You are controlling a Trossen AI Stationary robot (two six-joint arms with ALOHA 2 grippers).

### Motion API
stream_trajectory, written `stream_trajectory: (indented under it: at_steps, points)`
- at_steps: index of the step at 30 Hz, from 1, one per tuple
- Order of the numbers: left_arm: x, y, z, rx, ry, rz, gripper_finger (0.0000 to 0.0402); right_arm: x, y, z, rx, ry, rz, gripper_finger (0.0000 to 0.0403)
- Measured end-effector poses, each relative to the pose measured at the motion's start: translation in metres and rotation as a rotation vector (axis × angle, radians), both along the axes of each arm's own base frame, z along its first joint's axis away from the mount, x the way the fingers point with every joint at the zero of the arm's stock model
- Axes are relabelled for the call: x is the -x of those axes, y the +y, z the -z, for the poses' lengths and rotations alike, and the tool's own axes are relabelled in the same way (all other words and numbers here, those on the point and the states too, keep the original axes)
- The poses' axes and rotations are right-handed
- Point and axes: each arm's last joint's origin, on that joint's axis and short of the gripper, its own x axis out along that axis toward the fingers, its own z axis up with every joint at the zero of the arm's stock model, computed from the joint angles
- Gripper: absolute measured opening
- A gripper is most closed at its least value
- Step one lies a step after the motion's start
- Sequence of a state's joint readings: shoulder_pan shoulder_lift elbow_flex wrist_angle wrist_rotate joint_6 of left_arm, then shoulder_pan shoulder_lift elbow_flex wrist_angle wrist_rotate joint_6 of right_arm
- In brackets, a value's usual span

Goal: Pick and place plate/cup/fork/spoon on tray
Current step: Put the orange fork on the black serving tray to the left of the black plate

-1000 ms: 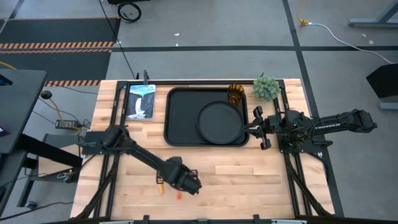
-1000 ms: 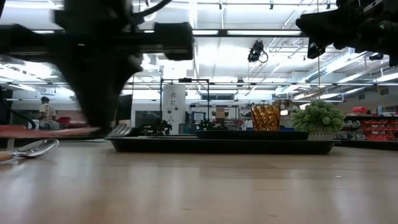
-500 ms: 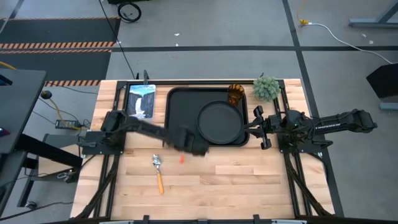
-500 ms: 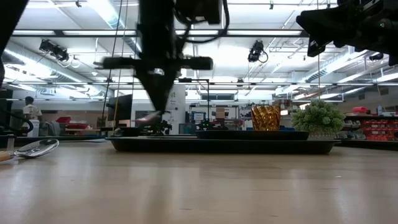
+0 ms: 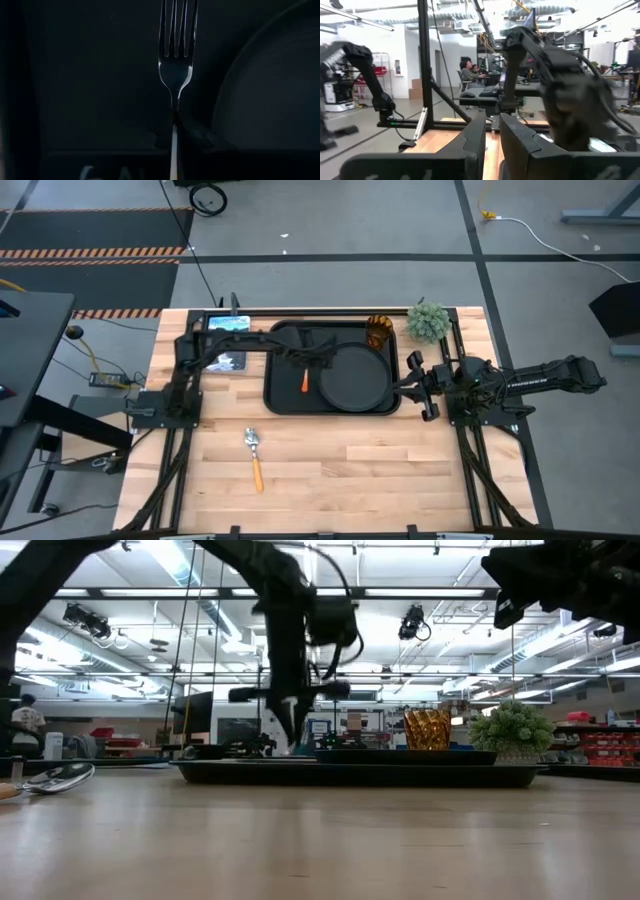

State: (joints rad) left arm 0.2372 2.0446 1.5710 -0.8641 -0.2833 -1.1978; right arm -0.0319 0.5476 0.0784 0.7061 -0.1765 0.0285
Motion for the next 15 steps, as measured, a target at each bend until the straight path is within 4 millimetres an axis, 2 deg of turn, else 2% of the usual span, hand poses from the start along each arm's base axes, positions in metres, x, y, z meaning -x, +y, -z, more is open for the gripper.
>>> stream_trajectory:
  at_steps: [4,11,15]
  points:
    - [0.000,0.007,0.019,0.071,0.027,-0.012,0.0018,0.000,0.000,-0.001,-0.002,-0.009,-0.018,0.0064]
    - [-0.003,-0.004,0.020,0.075,0.022,-0.025,0.0018,0.001,0.001,-0.002,0.001,-0.019,-0.032,0.0064]
    - [-0.003,-0.003,0.020,0.060,0.024,-0.030,0.0024,0.001,0.001,-0.002,-0.004,-0.022,-0.037,0.0064]
